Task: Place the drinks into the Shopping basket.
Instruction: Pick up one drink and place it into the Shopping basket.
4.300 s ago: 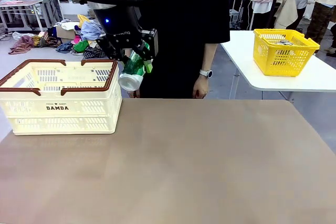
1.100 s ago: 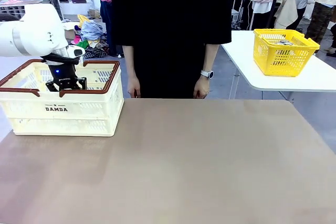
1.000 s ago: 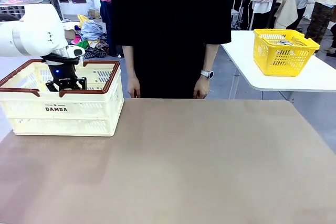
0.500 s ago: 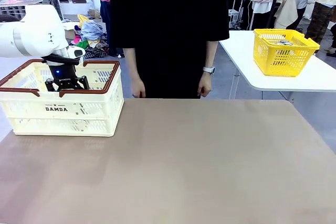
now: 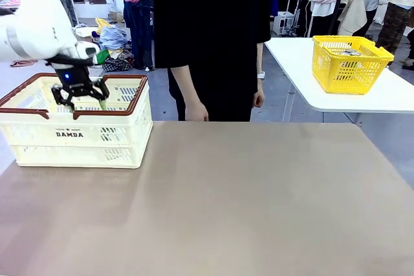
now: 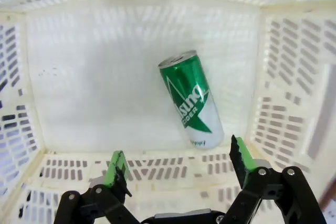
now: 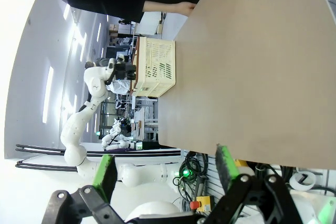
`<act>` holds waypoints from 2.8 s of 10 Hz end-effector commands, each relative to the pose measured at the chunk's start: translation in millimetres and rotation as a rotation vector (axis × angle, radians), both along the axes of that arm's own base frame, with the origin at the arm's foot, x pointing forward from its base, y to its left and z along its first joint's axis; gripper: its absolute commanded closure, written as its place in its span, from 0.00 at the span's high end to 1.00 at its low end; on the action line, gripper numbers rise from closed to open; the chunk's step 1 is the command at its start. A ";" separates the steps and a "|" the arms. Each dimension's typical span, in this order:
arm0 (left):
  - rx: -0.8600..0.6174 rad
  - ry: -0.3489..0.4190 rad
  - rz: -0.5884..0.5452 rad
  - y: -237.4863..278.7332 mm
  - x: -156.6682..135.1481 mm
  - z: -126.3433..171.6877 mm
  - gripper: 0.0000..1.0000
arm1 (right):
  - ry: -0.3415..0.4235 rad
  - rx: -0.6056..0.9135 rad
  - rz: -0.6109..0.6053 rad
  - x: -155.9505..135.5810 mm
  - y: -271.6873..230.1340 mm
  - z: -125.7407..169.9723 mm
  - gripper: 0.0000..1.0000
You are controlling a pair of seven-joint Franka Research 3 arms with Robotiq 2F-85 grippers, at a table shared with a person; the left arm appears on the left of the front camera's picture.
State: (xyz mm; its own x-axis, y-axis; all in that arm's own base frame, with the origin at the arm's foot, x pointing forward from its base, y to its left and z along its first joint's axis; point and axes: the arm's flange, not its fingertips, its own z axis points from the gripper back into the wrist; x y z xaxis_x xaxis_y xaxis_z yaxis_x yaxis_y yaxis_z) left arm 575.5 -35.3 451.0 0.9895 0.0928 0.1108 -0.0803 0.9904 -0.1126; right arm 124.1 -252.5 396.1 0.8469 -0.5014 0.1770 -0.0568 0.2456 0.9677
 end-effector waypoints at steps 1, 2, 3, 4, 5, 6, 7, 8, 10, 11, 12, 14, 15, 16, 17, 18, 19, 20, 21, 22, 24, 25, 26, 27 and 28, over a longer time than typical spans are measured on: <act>-0.155 -0.101 0.036 7.4 -29.2 71.3 1.00 | -0.032 -0.001 -0.009 -5.2 0.8 2.5 1.00; -0.243 -0.119 0.049 9.8 -44.4 107.0 1.00 | -0.032 -0.001 -0.009 -5.2 0.8 2.5 1.00; -0.365 -0.053 0.043 12.9 -61.6 137.3 1.00 | -0.032 -0.001 -0.009 -5.2 0.8 2.5 1.00; -0.426 0.004 0.026 19.2 -78.8 159.4 1.00 | -0.032 -0.001 -0.009 -5.2 0.8 2.5 1.00; -0.504 0.102 -0.013 31.9 -98.0 174.3 1.00 | -0.032 -0.001 -0.009 -5.2 0.8 2.5 1.00; -0.641 0.210 -0.065 58.7 -117.4 185.6 1.00 | -0.032 -0.001 -0.009 -5.2 0.8 2.5 1.00; -0.790 0.247 -0.162 93.3 -130.6 187.9 1.00 | -0.032 -0.001 -0.009 -5.2 0.8 2.5 1.00; -0.962 0.226 -0.168 132.9 -141.7 178.7 1.00 | -0.032 -0.001 -0.009 -5.2 0.8 2.5 1.00; -1.120 0.046 -0.063 210.6 -176.2 127.6 1.00 | -0.032 -0.001 -0.009 -5.2 0.8 2.5 1.00; -1.152 0.030 -0.063 228.6 -185.9 110.4 1.00 | -0.032 -0.001 -0.009 -5.2 0.8 2.5 1.00; -1.138 0.042 -0.110 233.1 -184.8 100.3 1.00 | -0.032 -0.001 -0.009 -5.2 0.8 2.5 1.00; -1.128 0.036 -0.048 252.6 -197.4 100.2 1.00 | -0.032 -0.001 -0.009 -5.2 0.8 2.5 1.00; -1.128 0.036 -0.048 252.6 -197.4 100.2 1.00 | -0.032 -0.001 -0.009 -5.2 0.8 2.5 1.00; -1.128 0.036 -0.048 252.6 -197.4 100.2 1.00 | -0.032 -0.001 -0.009 -5.2 0.8 2.5 1.00; -1.128 0.036 -0.048 252.6 -197.4 100.2 1.00 | -0.032 -0.001 -0.009 -5.2 0.8 2.5 1.00; -1.128 0.036 -0.048 252.6 -197.4 100.2 1.00 | -0.032 -0.001 -0.009 -5.2 0.8 2.5 1.00; -1.128 0.036 -0.048 252.6 -197.4 100.2 1.00 | -0.032 -0.001 -0.009 -5.2 0.8 2.5 1.00; -1.128 0.036 -0.048 252.6 -197.4 100.2 1.00 | -0.032 -0.001 -0.009 -5.2 0.8 2.5 1.00; -1.128 0.036 -0.048 252.6 -197.4 100.2 1.00 | -0.032 -0.001 -0.009 -5.2 0.8 2.5 1.00; -1.128 0.036 -0.048 252.6 -197.4 100.2 1.00 | -0.032 -0.001 -0.009 -5.2 0.8 2.5 1.00; -1.128 0.036 -0.048 252.6 -197.4 100.2 1.00 | -0.032 -0.001 -0.009 -5.2 0.8 2.5 1.00; -1.128 0.036 -0.048 252.6 -197.4 100.2 1.00 | -0.032 -0.001 -0.009 -5.2 0.8 2.5 1.00; -1.128 0.036 -0.048 252.6 -197.4 100.2 1.00 | -0.032 -0.001 -0.009 -5.2 0.8 2.5 1.00; -1.128 0.036 -0.048 252.6 -197.4 100.2 1.00 | -0.032 -0.001 -0.009 -5.2 0.8 2.5 1.00; -1.128 0.036 -0.048 252.6 -197.4 100.2 1.00 | -0.032 -0.001 -0.009 -5.2 0.8 2.5 1.00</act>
State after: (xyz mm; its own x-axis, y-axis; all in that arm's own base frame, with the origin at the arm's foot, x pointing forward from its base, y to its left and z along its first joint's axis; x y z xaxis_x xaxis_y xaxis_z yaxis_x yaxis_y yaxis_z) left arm 380.1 218.3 548.3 0.9966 0.0779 -0.0263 -0.0508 0.3311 -0.9422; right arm 124.0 -252.6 396.3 0.8471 -0.5011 0.1771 -0.0564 0.2466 0.9675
